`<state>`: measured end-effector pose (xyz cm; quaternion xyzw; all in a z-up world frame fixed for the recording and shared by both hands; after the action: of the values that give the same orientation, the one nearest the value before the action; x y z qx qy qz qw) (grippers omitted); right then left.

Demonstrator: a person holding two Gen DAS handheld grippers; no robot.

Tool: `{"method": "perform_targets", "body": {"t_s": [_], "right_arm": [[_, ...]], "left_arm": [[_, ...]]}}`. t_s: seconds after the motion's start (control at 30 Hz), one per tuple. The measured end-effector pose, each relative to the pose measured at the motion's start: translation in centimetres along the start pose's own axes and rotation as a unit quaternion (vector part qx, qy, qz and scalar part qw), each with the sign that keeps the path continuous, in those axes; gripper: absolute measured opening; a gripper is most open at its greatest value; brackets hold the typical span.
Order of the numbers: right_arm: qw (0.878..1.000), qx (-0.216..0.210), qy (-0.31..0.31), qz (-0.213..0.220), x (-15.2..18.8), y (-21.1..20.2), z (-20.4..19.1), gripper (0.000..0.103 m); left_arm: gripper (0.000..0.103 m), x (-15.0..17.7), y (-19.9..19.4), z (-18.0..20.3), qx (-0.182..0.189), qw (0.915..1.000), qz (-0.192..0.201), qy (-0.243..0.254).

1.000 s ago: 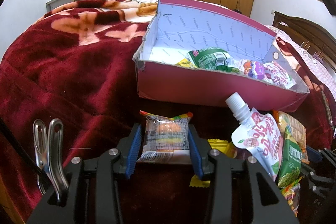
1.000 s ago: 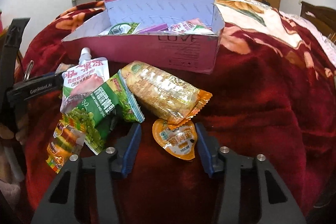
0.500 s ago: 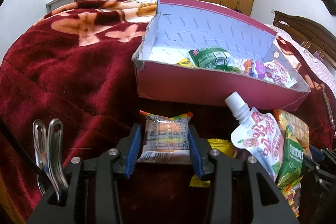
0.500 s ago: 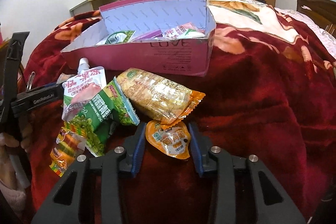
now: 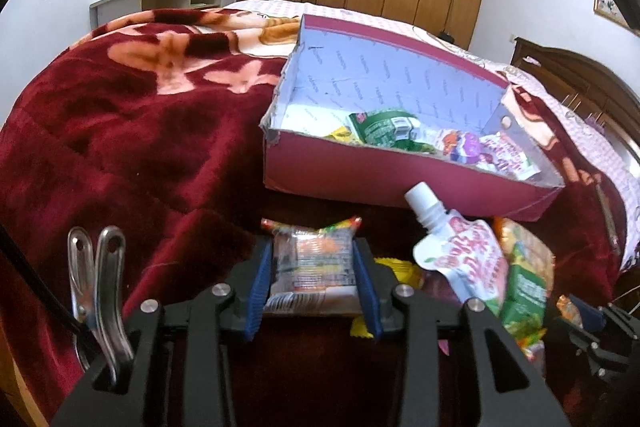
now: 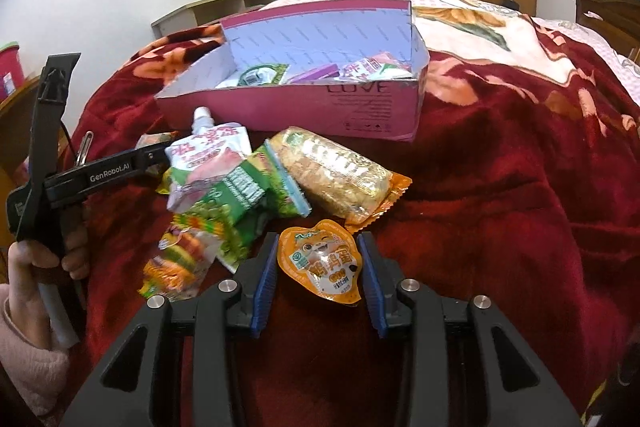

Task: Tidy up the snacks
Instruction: 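Carry the candy packet and jelly cup over the pink box and lower them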

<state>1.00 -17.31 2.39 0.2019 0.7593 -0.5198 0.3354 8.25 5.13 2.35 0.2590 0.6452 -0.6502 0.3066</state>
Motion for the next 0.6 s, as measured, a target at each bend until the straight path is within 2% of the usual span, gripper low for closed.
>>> {"method": "perform_targets", "body": {"t_s": [0.6], "right_arm": [[0.999,-0.015,-0.010,0.027,-0.3,-2.0,-1.1,0.040]], "left_arm": [[0.040,-0.8,-4.9,1.0,0.025,0.9985,0.046,0.011]]}}
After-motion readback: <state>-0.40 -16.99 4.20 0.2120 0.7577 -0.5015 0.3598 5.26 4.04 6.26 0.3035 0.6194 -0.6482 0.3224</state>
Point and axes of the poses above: each gripper's, at about its wrist camera, not at the fingertips, and y roughly the way its jaws point, z to its right, x to its underside, the point moved 1 cm from there along y, roughly the way its jaws point, and after that the axes turned 9 degrees about -x, right-handed, at the moved point
